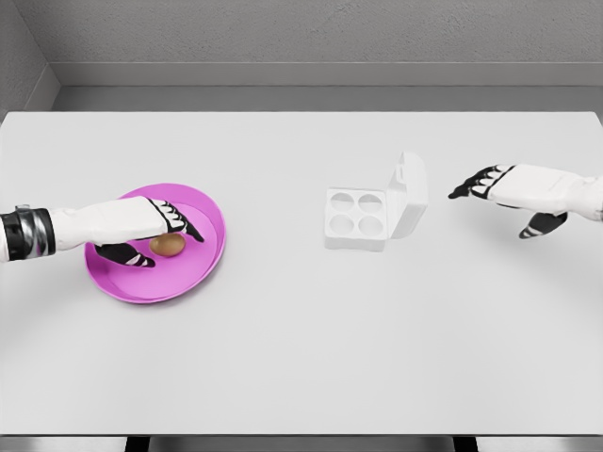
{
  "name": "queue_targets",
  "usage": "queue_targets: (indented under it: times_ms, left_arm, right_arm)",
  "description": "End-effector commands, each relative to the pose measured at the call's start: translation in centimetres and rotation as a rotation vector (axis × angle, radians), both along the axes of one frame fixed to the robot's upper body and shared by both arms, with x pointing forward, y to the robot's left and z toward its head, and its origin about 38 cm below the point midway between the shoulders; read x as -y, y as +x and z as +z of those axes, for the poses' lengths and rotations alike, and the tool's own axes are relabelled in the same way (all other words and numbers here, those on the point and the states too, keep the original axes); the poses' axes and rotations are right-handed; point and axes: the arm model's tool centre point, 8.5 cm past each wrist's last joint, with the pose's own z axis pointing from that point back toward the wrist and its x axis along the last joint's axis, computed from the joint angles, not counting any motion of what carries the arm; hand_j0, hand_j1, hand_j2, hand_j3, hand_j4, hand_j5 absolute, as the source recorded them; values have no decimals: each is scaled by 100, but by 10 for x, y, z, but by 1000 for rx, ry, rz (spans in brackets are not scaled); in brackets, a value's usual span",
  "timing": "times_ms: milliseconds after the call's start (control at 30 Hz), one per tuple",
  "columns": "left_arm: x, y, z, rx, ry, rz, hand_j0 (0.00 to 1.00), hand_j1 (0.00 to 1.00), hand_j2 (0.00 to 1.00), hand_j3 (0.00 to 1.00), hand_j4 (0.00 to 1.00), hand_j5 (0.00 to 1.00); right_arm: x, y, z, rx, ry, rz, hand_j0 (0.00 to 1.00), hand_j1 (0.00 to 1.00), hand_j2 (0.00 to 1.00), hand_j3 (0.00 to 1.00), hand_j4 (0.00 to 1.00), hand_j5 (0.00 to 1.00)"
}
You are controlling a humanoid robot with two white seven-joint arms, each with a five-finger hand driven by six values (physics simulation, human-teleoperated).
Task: Pack egg into the box and close the box lid
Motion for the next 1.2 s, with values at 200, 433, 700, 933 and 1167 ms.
queue_targets:
  times_ms: [200, 433, 700, 933, 1167]
  left_arm:
    - [-2, 1, 1, 1, -2, 7, 74, 74, 74, 74, 74, 74]
    - [-2, 4, -3, -4, 0, 17, 74, 74, 74, 74, 74, 74]
    - [-1, 2, -6, -21, 12, 10, 74, 74, 74, 74, 74, 74]
    - [-2, 2, -6, -21, 13, 11, 68, 68, 68, 68, 68, 68]
    - [-2, 2, -6, -22, 14, 11, 55, 55, 55, 55, 55, 55]
  right_arm:
    - [-13, -3, 0, -1, 0, 39, 100, 100, 100, 100, 100, 100]
    - [-18, -6, 6, 15, -4, 64, 100, 100, 100, 100, 100, 100]
    - [-21, -7, 6, 15, -1, 71, 100, 100, 100, 100, 100, 100]
    - [-21, -7, 6, 15, -2, 71, 100, 100, 100, 100, 100, 100]
    - [-20, -7, 7, 17, -2, 70, 100, 100, 100, 100, 100, 100]
